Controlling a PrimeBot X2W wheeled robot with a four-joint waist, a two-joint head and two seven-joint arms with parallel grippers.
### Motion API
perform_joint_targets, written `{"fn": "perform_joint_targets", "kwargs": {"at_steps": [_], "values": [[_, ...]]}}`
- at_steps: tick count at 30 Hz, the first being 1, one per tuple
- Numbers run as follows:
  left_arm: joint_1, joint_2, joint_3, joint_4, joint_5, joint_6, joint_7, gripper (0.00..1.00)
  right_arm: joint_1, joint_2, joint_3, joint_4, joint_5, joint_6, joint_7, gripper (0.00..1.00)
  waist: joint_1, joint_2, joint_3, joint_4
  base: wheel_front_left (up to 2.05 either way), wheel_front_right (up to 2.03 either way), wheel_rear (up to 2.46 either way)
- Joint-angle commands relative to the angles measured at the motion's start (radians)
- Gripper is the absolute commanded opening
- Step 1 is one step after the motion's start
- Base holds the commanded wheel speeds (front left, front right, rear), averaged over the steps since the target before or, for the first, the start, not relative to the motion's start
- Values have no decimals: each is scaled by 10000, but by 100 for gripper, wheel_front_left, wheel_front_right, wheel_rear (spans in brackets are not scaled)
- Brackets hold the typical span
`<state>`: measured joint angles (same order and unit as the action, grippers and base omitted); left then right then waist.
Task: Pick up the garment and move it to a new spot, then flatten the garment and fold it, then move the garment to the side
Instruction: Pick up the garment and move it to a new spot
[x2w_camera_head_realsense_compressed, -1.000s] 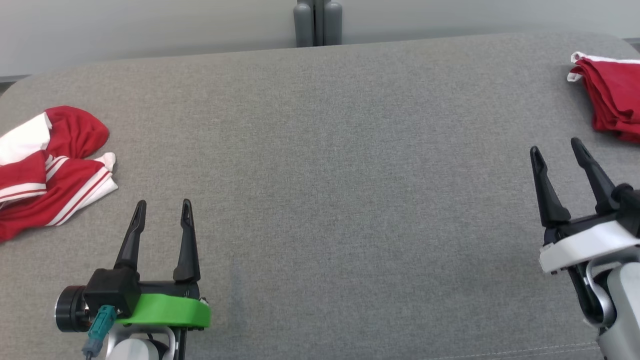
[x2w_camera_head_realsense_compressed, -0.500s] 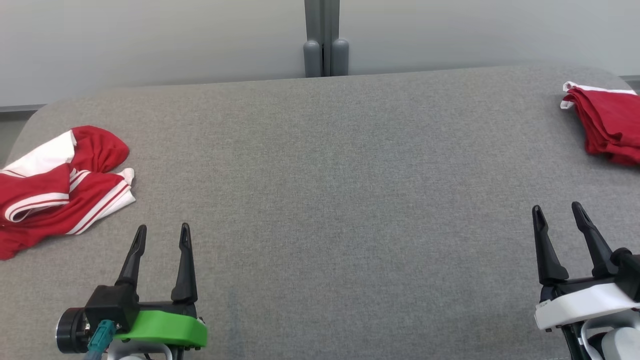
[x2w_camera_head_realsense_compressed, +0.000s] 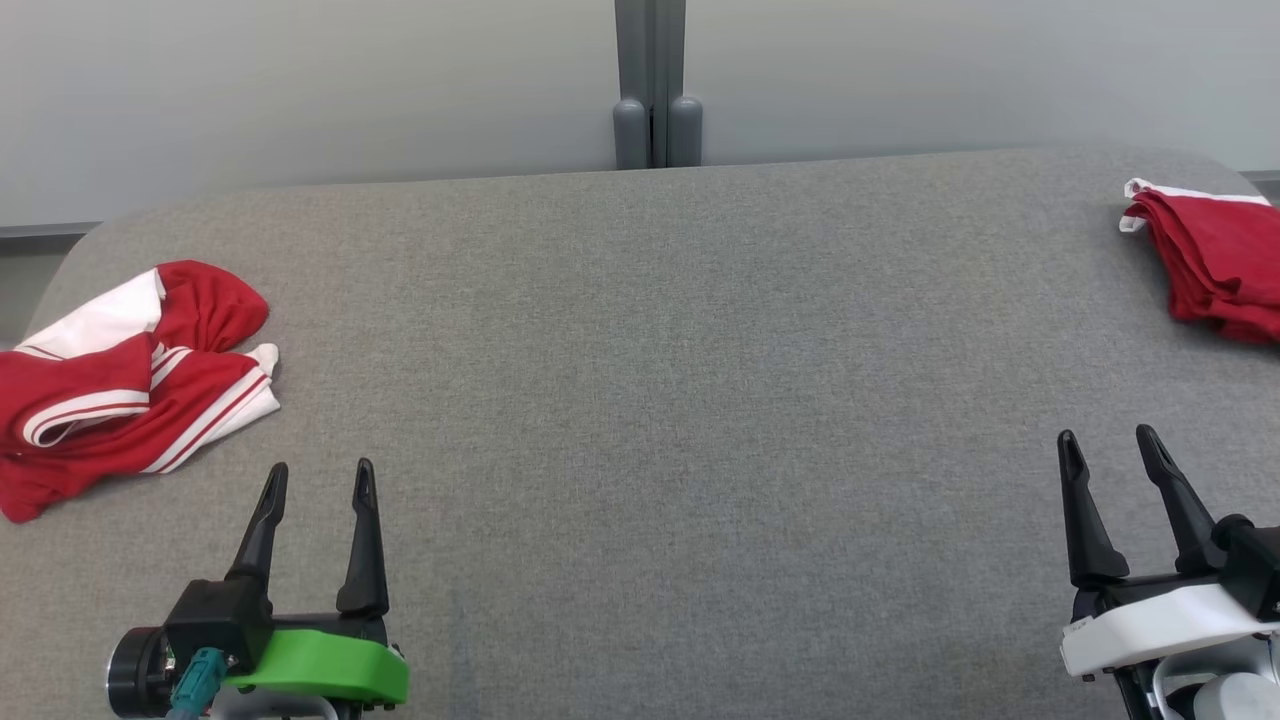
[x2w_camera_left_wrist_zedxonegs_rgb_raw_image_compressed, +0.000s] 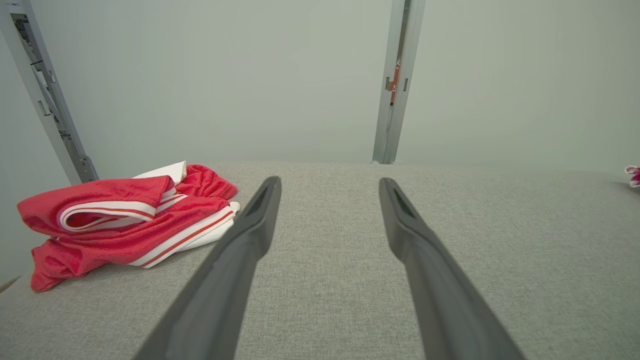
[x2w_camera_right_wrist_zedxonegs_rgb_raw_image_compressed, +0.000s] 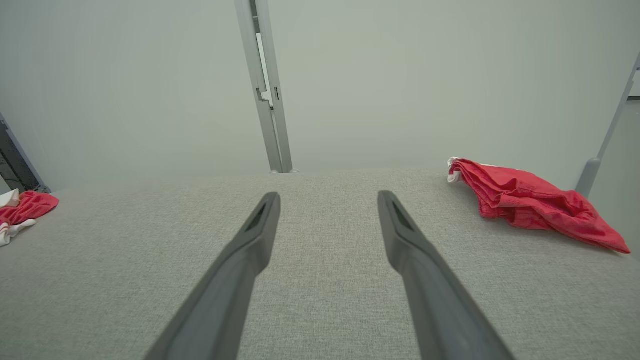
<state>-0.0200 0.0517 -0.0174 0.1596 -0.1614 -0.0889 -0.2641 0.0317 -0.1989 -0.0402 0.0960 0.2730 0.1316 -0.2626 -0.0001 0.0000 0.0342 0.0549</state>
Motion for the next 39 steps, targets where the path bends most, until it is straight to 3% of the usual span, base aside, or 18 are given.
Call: {"fn": "perform_joint_targets", "kwargs": {"at_steps": [1, 22, 39], "values": [[144, 4, 47, -11, 122, -45, -1, 100, 78, 30, 30, 20, -67, -19, -18, 100, 1, 0, 4, -3, 0, 0, 0], [-60, -3, 168, -20, 185, -88, -1, 100, 13, 15, 126, 39, -16, -19, -21, 100, 1, 0, 141, 208, 0, 0, 0], [-93, -2, 296, -125, 181, 34, -2, 100, 102, 96, 112, -74, -82, -19, -27, 100, 1, 0, 349, 2009, 0, 0, 0]]}}
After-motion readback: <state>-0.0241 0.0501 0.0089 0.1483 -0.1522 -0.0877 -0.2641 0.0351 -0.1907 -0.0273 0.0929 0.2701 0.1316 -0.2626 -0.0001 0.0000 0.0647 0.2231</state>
